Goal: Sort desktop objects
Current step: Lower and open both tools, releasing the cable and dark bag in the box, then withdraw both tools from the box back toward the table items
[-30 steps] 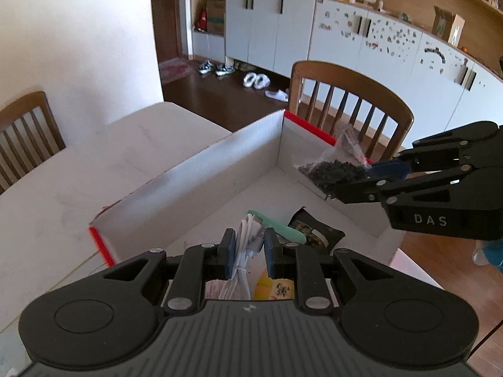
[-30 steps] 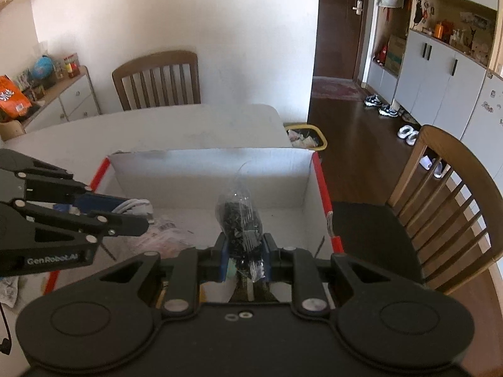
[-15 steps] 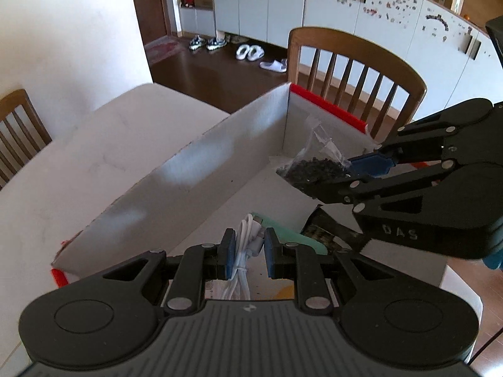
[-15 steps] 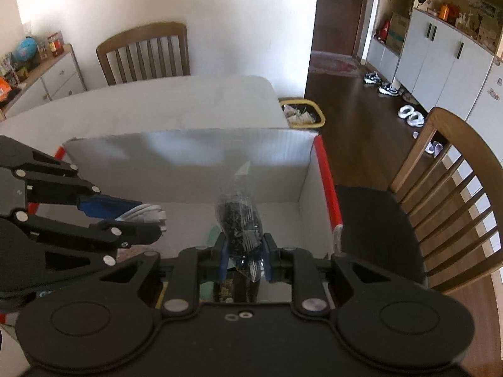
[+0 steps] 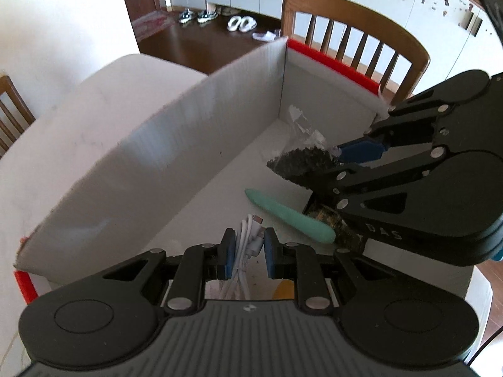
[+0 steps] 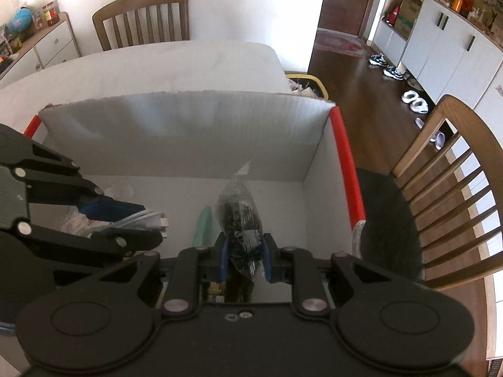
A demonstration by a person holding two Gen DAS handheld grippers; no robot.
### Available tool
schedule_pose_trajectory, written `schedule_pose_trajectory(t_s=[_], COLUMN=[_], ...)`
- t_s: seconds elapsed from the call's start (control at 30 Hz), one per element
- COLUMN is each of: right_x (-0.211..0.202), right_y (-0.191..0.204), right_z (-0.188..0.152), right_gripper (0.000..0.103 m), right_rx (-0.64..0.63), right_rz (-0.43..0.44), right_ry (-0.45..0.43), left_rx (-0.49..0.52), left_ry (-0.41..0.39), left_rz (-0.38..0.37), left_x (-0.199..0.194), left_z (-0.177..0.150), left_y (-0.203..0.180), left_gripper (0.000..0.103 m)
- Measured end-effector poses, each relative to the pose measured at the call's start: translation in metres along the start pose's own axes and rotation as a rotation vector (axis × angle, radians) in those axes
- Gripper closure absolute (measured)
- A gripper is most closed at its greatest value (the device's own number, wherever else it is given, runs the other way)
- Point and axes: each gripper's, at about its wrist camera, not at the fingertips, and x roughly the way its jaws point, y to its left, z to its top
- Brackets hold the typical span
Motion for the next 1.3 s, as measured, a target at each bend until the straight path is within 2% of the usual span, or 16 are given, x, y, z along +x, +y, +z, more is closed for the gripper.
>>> schedule_pose_trajectory(t_s=[0.33, 0.53, 0.6, 0.63, 0.7, 0.77, 1.3], right_x=[0.007, 0.007, 0.005, 0.004, 0.000, -0.004, -0.061], right_y=[-0.001, -0.001, -0.002, -0.001, -0.004, -0.006, 0.001], right_z=[0.003, 0.004, 0.005, 0.005, 0.005, 0.005, -0.002], right_gripper=[0.081, 0.078, 0.076, 0.076, 0.074, 0.072, 0.068], right_rx=[-0.014, -0.017, -0.015, -0.013, -0.009, -0.005, -0.022], right_rz=[0.012, 0.010, 0.013, 0.015, 0.023, 0.027, 0.101], right_ry=[0.039, 0.042, 0.036, 0.033, 0.025, 0.021, -0.063], left_rx=[0.001, 0.015, 0.008, 0.005, 0.002, 0.001, -0.019], left_ry=[0.087, 0.107, 0.109, 0.106, 0.096, 0.076, -0.049], left_rz=[-0.039, -0.035, -0.044, -0.046, -0.043, -0.067, -0.033], left_x=[0.014, 0.015, 0.014, 0.013, 0.009, 0.002, -0.068], left_z=[-0.002, -0.002, -0.002, -0.002, 0.000, 0.000, -0.016], left_y=[-0.002, -0.004, -0.002, -0.001, 0.000, 0.000, -0.003], left_gripper=[0.085, 0.085, 0.080, 0.078, 0.057, 0.047, 0.047])
